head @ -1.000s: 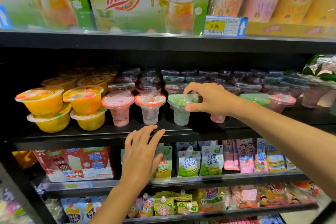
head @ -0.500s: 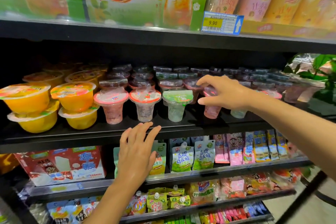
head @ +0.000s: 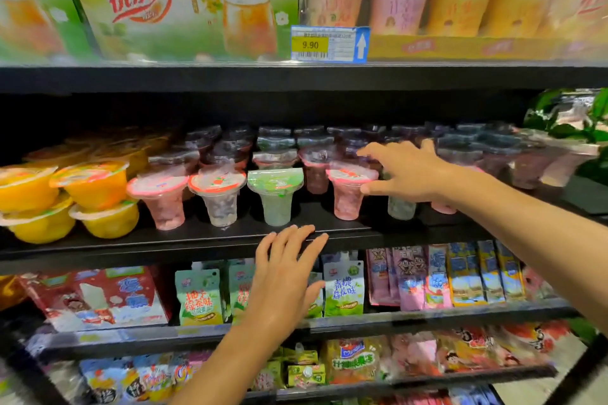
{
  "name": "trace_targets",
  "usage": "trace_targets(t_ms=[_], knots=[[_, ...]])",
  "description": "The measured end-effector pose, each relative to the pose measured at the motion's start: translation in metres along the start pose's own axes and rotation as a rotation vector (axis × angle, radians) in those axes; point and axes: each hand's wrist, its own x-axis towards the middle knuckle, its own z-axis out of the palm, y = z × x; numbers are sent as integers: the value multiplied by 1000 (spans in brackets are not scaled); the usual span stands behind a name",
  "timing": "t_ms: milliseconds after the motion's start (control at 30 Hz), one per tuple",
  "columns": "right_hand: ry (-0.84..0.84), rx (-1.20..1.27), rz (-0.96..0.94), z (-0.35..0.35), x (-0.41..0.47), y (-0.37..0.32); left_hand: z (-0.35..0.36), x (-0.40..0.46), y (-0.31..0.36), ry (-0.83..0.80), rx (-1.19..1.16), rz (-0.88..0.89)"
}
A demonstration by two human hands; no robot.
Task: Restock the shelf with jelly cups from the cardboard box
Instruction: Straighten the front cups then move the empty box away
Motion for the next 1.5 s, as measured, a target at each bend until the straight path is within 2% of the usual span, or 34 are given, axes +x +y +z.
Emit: trace_targets(t_ms=[133,267,433,933,1267,1500], knots=[[-48,24,-102,-4,7,12,11,16,22,-79,98,-53],[2,109,-224,0,17,23,20,18,20,0,90,-75],[153,108,-313,10,21,25,35,21,24,90,77,-112],[371,170,-303,29,17,-7,44,21,25,140,43,-125],[239,169,-330,22,21,-7,43,20,21,92,13,-105],[343,105,-390,27,20,-8,46,20,22,111,-4,-113]])
